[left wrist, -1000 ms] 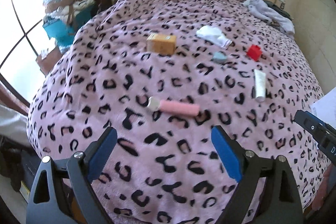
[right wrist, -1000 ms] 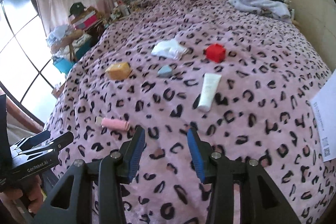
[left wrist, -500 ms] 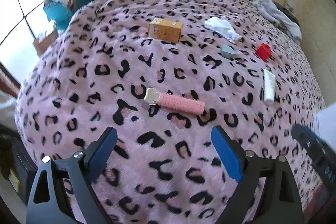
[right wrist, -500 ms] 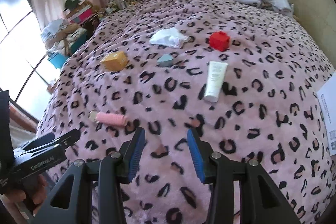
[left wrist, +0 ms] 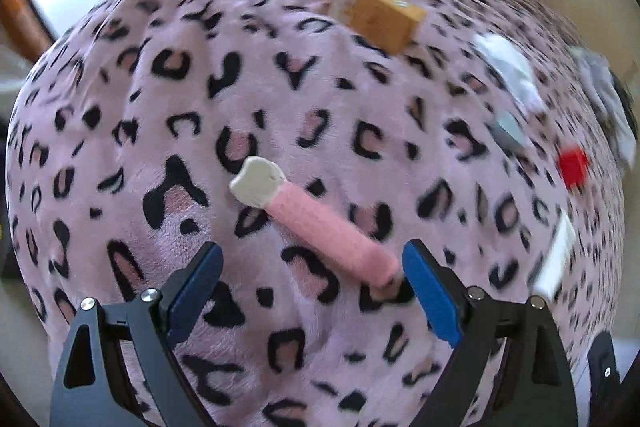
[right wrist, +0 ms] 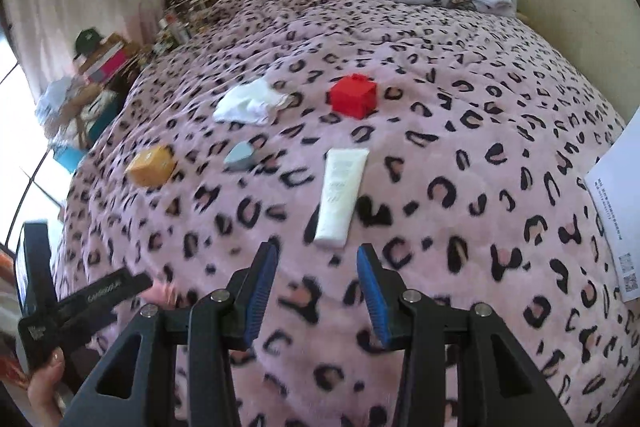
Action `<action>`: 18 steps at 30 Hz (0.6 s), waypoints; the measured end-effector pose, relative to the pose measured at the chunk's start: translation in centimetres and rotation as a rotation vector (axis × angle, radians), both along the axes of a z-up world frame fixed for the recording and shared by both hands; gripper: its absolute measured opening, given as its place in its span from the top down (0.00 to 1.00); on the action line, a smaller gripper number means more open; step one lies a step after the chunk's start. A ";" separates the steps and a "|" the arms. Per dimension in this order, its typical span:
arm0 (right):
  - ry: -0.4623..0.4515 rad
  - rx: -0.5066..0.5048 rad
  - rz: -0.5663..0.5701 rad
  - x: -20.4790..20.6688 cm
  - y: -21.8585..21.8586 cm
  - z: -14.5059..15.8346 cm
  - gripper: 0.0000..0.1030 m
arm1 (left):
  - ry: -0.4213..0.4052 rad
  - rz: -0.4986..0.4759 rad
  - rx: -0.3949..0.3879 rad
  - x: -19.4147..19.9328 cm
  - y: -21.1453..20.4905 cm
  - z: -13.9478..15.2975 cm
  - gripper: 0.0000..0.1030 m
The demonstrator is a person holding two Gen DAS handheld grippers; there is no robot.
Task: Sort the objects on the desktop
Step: 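Grasp the pink hair roller with the left tool while the right grasps the white cream tube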
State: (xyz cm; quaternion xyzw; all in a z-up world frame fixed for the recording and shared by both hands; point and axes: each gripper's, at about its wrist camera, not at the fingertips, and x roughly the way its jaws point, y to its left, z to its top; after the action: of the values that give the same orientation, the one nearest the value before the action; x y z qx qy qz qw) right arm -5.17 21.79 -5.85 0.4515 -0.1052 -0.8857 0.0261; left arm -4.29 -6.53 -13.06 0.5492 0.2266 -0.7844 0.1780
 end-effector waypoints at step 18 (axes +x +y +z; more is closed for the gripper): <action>-0.110 -0.008 -0.060 -8.9 0.1 -7.0 0.58 | -0.064 0.100 -0.003 -4.4 1.5 -4.9 0.10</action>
State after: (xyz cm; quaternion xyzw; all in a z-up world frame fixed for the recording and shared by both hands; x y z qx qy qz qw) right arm -14.04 21.88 -12.81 0.4959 -0.1237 -0.8595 -0.0045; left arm -8.66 -5.03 -17.98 0.5618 0.2468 -0.7569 0.2251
